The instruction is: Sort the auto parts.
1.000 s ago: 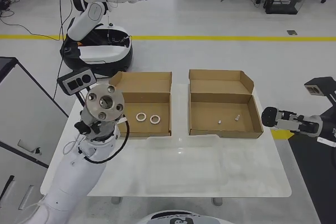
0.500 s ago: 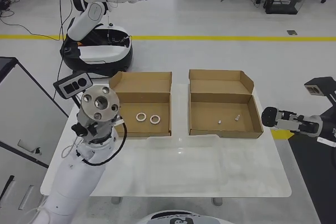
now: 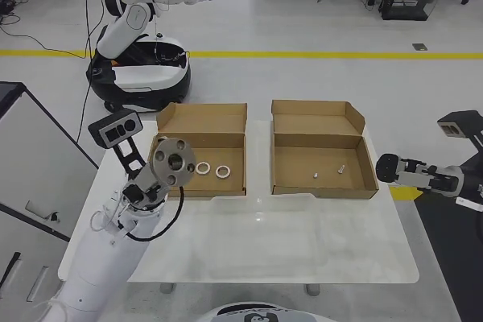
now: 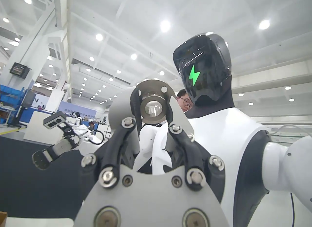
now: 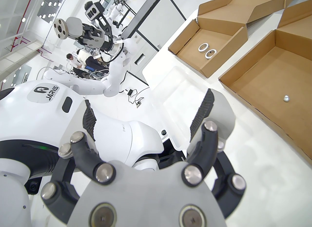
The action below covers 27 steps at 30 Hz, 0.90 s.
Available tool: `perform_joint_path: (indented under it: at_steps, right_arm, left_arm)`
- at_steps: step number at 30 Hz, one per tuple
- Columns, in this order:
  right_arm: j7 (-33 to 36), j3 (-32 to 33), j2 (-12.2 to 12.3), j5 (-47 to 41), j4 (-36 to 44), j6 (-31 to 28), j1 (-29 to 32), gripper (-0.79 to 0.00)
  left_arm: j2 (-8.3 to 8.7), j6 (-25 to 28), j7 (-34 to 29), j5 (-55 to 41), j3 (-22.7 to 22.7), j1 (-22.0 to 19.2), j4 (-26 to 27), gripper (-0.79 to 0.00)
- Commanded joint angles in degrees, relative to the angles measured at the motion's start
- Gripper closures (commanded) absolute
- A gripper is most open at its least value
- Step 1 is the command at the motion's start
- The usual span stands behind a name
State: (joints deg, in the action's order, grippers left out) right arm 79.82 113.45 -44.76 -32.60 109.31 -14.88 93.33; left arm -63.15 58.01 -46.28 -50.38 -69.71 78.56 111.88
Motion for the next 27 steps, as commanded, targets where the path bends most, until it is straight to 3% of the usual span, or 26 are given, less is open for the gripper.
perform_joint_path:
  at_steps: [1, 13, 27]
  right_arm:
    - [0.00, 0.00, 0.00, -0.01, 0.00, 0.00, 0.00, -0.785]
    - [0.00, 0.00, 0.00, -0.01, 0.00, 0.00, 0.00, -0.785]
    - [0.00, 0.00, 0.00, -0.01, 0.00, 0.00, 0.00, -0.785]
  left_arm:
    - [0.06, -0.01, -0.01, -1.73, 0.05, 0.04, 0.56, 0.000]
    - [-0.23, -0.40, -0.41, -10.19, -0.37, 0.85, 2.51, 0.000]
    - [0.23, -1.74, -1.75, -2.40, -1.61, 2.01, 1.03, 0.000]
